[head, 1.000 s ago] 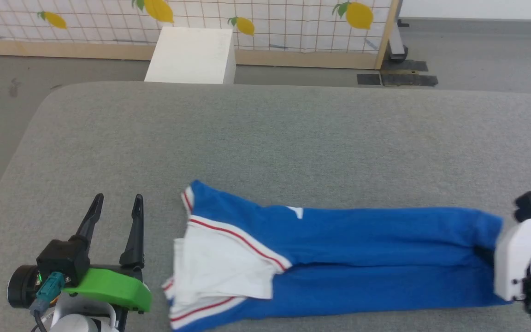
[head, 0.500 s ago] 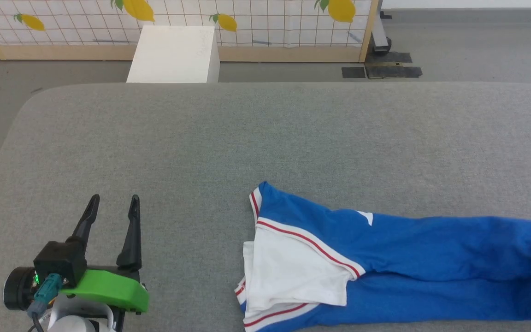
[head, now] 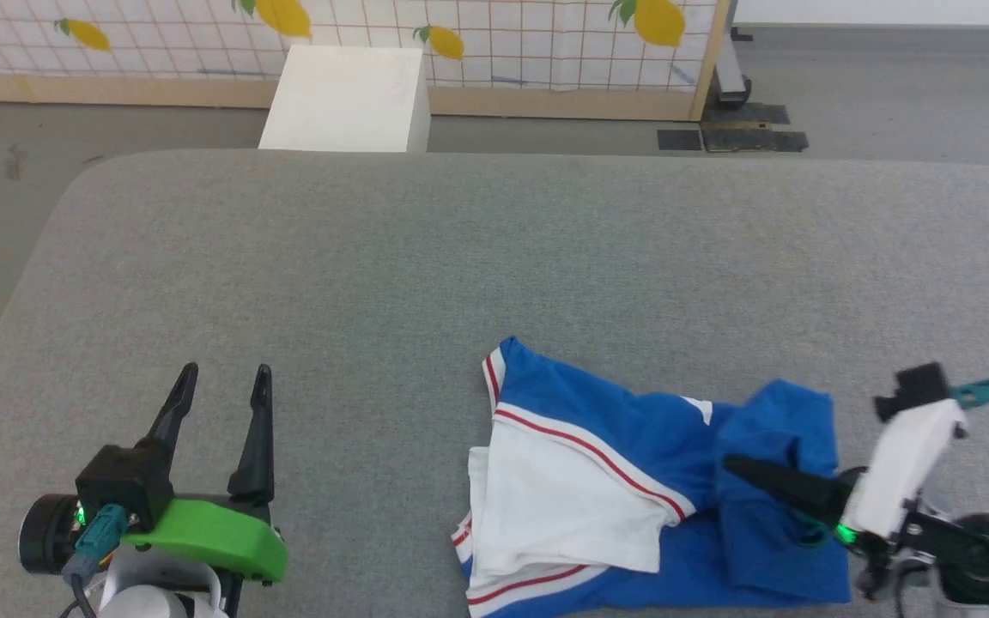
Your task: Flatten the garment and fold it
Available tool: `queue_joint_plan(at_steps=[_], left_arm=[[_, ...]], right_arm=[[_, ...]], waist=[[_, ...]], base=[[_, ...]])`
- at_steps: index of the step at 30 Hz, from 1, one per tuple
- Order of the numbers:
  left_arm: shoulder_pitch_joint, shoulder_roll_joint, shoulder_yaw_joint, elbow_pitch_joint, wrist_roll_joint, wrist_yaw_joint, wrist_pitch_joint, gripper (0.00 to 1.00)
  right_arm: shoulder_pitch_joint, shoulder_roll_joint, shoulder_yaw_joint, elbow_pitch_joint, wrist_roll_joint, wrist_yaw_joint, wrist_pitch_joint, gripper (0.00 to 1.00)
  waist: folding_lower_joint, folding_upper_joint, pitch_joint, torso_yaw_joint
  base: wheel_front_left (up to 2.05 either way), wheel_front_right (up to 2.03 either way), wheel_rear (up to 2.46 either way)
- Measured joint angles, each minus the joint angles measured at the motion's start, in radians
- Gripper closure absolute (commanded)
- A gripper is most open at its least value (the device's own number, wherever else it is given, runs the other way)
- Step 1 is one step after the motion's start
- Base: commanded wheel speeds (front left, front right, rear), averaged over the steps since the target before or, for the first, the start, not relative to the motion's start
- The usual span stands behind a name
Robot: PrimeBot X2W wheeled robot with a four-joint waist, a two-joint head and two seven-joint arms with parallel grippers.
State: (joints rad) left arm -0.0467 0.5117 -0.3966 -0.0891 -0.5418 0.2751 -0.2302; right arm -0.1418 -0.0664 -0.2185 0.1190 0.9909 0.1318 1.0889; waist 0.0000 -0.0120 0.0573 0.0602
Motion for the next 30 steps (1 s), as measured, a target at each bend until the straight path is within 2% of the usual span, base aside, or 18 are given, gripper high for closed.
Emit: queue_joint_plan(at_steps=[6,12,20,21,22,23,24,25,30], left_arm=[[-0.028,-0.009,-0.013,0.002,0.0,-0.006,0.0,0.0],[-0.067,-0.021,-0.028,0.026,0.0,-0.024,0.0,0.0],[-0.098,-0.04,-0.042,0.057,0.001,-0.037,-0.002,0.0],[-0.098,-0.041,-0.042,0.06,0.001,-0.037,-0.002,0.0],[-0.099,-0.041,-0.042,0.062,0.001,-0.038,-0.002,0.0],[-0.099,-0.041,-0.042,0.064,0.001,-0.038,-0.002,0.0],[-0.099,-0.041,-0.042,0.067,0.001,-0.038,-0.002,0.0],[-0.099,-0.042,-0.043,0.068,0.001,-0.038,-0.002,0.0],[-0.1,-0.042,-0.048,0.081,0.001,-0.042,-0.002,0.0]], right_arm=[[-0.054,0.011,0.163,0.079,0.032,0.0,-0.077,1.0],[-0.133,0.014,0.351,0.219,0.063,0.0,-0.236,1.0],[-0.223,0.013,0.496,0.413,0.048,0.0,-0.413,0.99],[-0.233,0.013,0.518,0.426,0.054,0.0,-0.431,0.94],[-0.242,0.012,0.541,0.435,0.066,0.0,-0.443,0.78],[-0.249,0.012,0.559,0.439,0.073,0.0,-0.454,0.56],[-0.258,0.012,0.583,0.444,0.082,0.0,-0.468,0.12],[-0.264,0.012,0.603,0.447,0.088,0.0,-0.475,0.0],[-0.296,0.013,0.704,0.451,0.11,0.0,-0.52,0.0]], waist=[[0.0,0.0,0.016,0.025],[0.0,0.0,0.039,0.053],[0.0,0.0,0.067,0.088],[0.0,0.0,0.07,0.09],[0.0,0.0,0.073,0.091],[0.0,0.0,0.074,0.092],[0.0,0.0,0.075,0.092],[0.0,0.0,0.074,0.091],[0.0,0.0,0.063,0.09]], base=[[0.0,0.0,0.0],[0.0,0.0,0.0],[0.0,0.0,0.0],[0.0,0.0,0.0],[0.0,0.0,0.0],[0.0,0.0,0.0],[0.0,0.0,0.0],[0.0,0.0,0.0],[0.0,0.0,0.0]])
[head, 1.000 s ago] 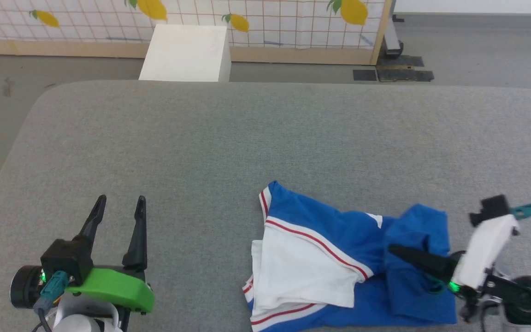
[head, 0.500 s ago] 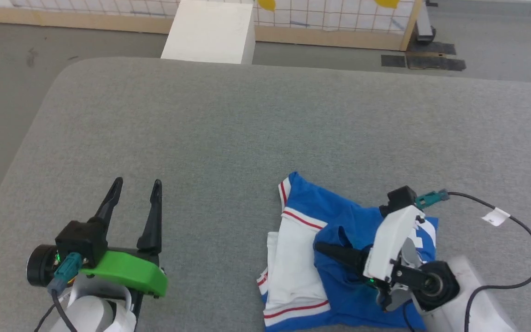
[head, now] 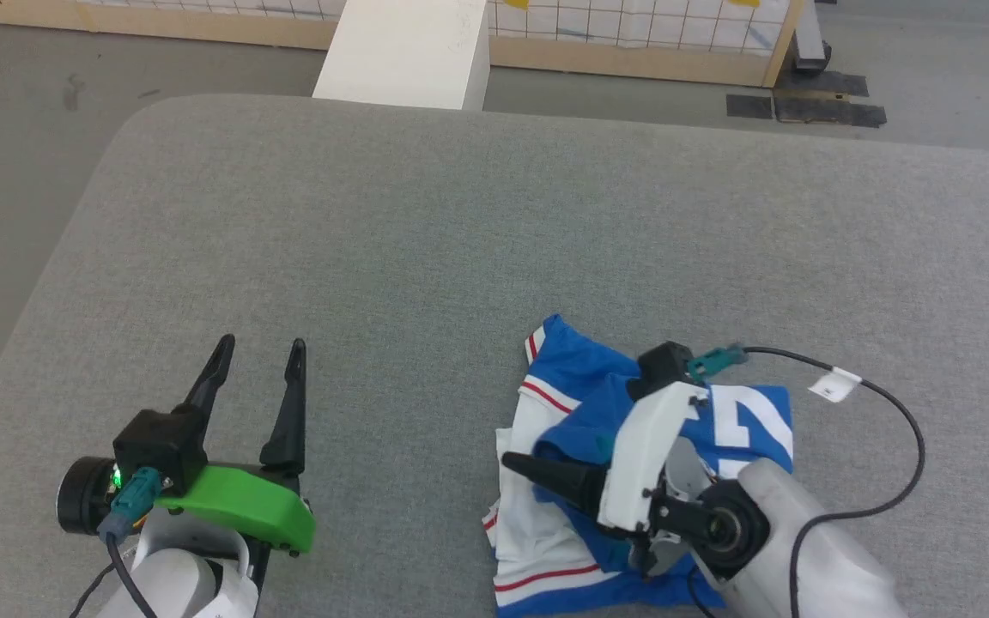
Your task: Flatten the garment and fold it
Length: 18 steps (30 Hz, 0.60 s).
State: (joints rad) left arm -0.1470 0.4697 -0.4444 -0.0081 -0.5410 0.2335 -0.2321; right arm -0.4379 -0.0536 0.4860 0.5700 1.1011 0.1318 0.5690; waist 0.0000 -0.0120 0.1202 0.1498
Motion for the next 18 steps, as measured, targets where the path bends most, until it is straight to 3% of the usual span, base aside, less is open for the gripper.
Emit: queue_joint_plan(at_steps=[10,15,18], left_arm=[[0.002,0.0,-0.011,0.012,-0.001,-0.004,0.001,0.0],[0.004,0.001,-0.015,0.01,-0.004,-0.004,0.002,0.0],[0.01,0.002,-0.015,0.01,-0.006,-0.003,0.002,0.0]], right_arm=[[-0.051,-0.027,0.201,-0.114,-0.086,0.0,-0.083,0.0],[-0.094,-0.092,0.297,-0.157,-0.238,0.0,-0.147,0.0],[-0.115,-0.125,0.292,-0.165,-0.37,0.0,-0.24,0.0]], waist=[[0.0,0.0,-0.042,-0.011],[0.0,0.0,-0.061,-0.024],[0.0,0.0,-0.072,-0.032]], base=[[0.0,0.0,0.0],[0.0,0.0,0.0],[0.0,0.0,0.0]])
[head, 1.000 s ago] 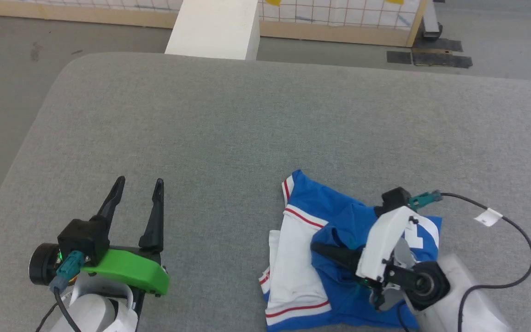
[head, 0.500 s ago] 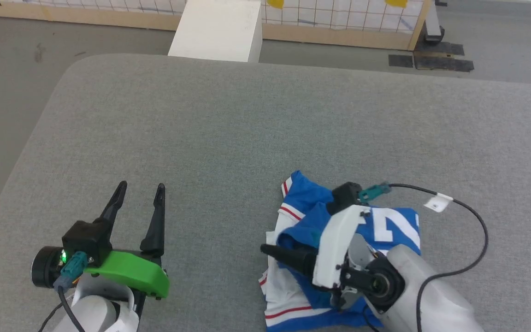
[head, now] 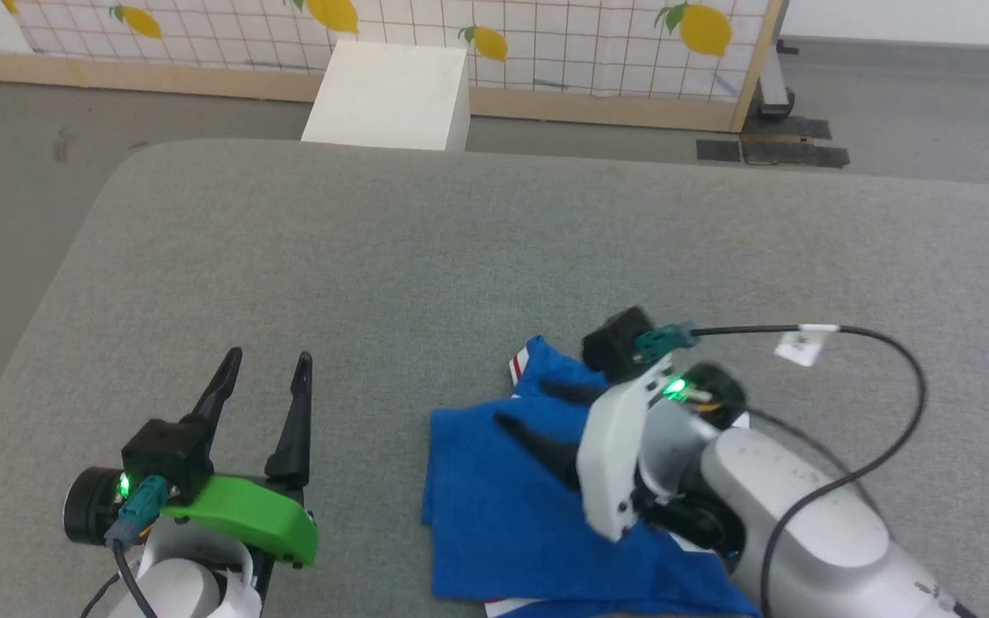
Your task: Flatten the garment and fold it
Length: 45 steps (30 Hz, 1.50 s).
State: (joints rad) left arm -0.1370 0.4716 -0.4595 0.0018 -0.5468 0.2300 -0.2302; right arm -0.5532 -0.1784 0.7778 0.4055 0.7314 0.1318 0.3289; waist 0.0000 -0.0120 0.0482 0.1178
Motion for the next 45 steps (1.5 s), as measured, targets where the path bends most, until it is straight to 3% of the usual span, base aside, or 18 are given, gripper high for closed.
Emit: queue_joint_plan(at_steps=[5,12,19,25,32,45], left_arm=[[0.015,0.002,0.005,-0.004,0.0,0.015,0.0,0.0],[0.039,0.004,0.036,-0.014,0.0,0.047,-0.011,0.0],[0.063,0.006,0.071,-0.016,0.001,0.054,-0.019,0.0],[0.079,0.006,0.091,-0.027,0.009,0.062,-0.022,0.0],[0.098,0.002,0.109,-0.012,0.01,0.055,-0.023,0.0],[0.133,-0.026,0.123,0.005,0.009,0.038,-0.024,0.0]], right_arm=[[0.01,-0.021,-0.111,-0.017,-0.203,0.0,-0.143,0.0],[0.172,-0.03,-0.37,-0.116,-0.412,0.0,-0.275,0.0],[0.334,-0.02,-0.629,-0.269,-0.485,0.0,-0.315,0.0],[0.448,0.016,-0.785,-0.417,-0.514,0.0,-0.298,0.0],[0.582,0.048,-0.865,-0.541,-0.555,0.0,-0.241,0.0],[0.702,0.103,-0.854,-0.624,-0.564,0.0,-0.21,0.0]], waist=[[0.0,0.0,-0.017,-0.019],[0.0,0.0,-0.036,-0.054],[0.0,0.0,-0.045,-0.087],[0.0,0.0,-0.042,-0.106],[0.0,0.0,-0.04,-0.119],[0.0,0.0,-0.037,-0.148]], base=[[0.0,0.0,0.0],[0.0,0.0,0.0],[0.0,0.0,0.0],[0.0,0.0,0.0],[0.0,0.0,0.0],[0.0,0.0,0.0]])
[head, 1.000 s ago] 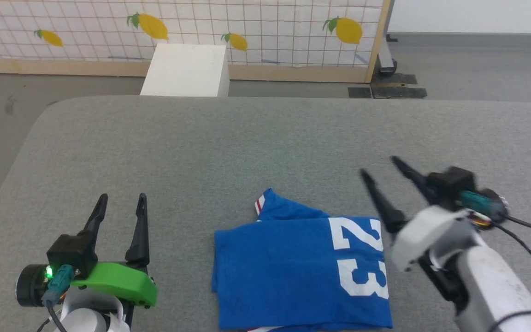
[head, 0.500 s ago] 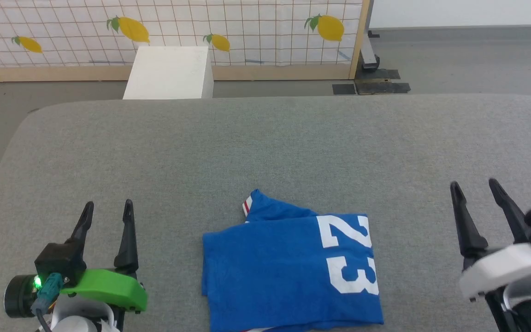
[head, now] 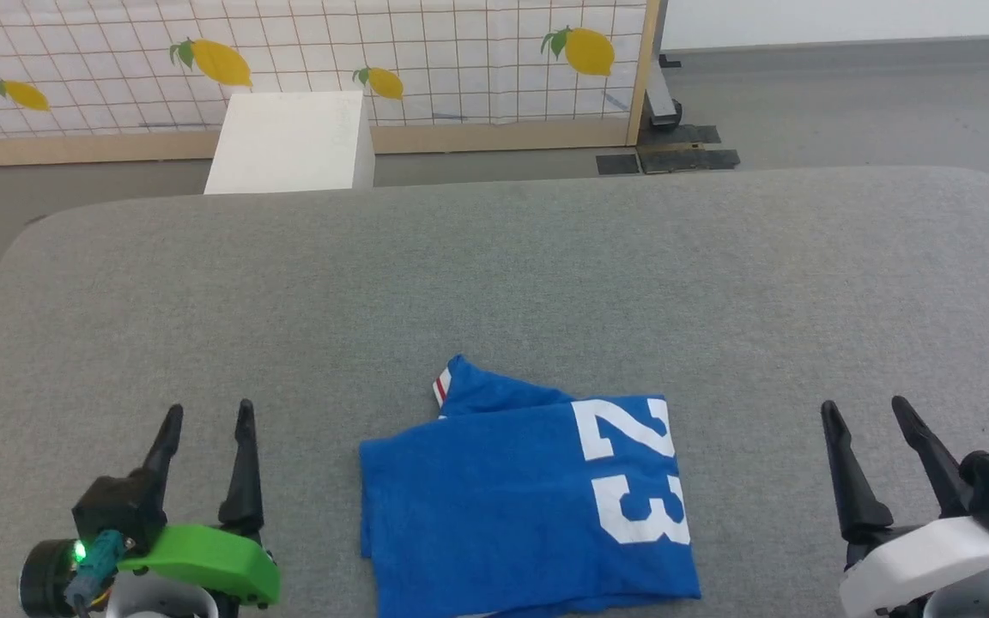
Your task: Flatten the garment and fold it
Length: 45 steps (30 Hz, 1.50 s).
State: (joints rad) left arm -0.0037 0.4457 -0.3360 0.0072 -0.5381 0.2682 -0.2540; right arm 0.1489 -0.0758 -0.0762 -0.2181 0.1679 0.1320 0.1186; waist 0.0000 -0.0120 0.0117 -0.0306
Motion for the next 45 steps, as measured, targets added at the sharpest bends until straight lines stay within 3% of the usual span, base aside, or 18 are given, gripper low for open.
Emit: queue_joint_plan(at_steps=[11,20,26,31,38,45], left_arm=[[0.003,-0.008,0.037,0.045,-0.01,-0.03,0.0,0.0],[-0.008,-0.045,0.058,0.039,0.012,-0.039,-0.003,0.0],[-0.027,-0.071,0.086,0.04,0.026,-0.062,-0.003,0.0],[-0.037,-0.097,0.104,0.045,0.055,-0.084,-0.003,0.0],[-0.04,-0.13,0.117,0.057,0.079,-0.107,-0.003,0.0],[-0.062,-0.148,0.122,0.075,0.09,-0.129,-0.003,0.0]], right_arm=[[-0.018,0.012,-0.006,0.008,0.018,0.0,0.02,0.0],[-0.128,-0.027,-0.198,0.051,0.171,0.0,0.15,0.0],[-0.181,-0.09,-0.315,0.166,0.31,0.0,0.334,0.0],[-0.183,-0.099,-0.369,0.291,0.426,0.0,0.568,0.0],[-0.192,-0.025,-0.342,0.435,0.531,0.0,0.753,0.0],[-0.27,0.024,-0.225,0.567,0.783,0.0,0.793,0.0]], waist=[[0.0,0.0,0.018,-0.012],[0.0,0.0,0.041,0.003],[0.0,0.0,0.057,0.025],[0.0,0.0,0.062,0.052],[0.0,0.0,0.068,0.091],[0.0,0.0,0.077,0.134]], base=[[0.0,0.0,0.0],[0.0,0.0,0.0],[0.0,0.0,0.0],[0.0,0.0,0.0],[0.0,0.0,0.0],[0.0,0.0,0.0]])
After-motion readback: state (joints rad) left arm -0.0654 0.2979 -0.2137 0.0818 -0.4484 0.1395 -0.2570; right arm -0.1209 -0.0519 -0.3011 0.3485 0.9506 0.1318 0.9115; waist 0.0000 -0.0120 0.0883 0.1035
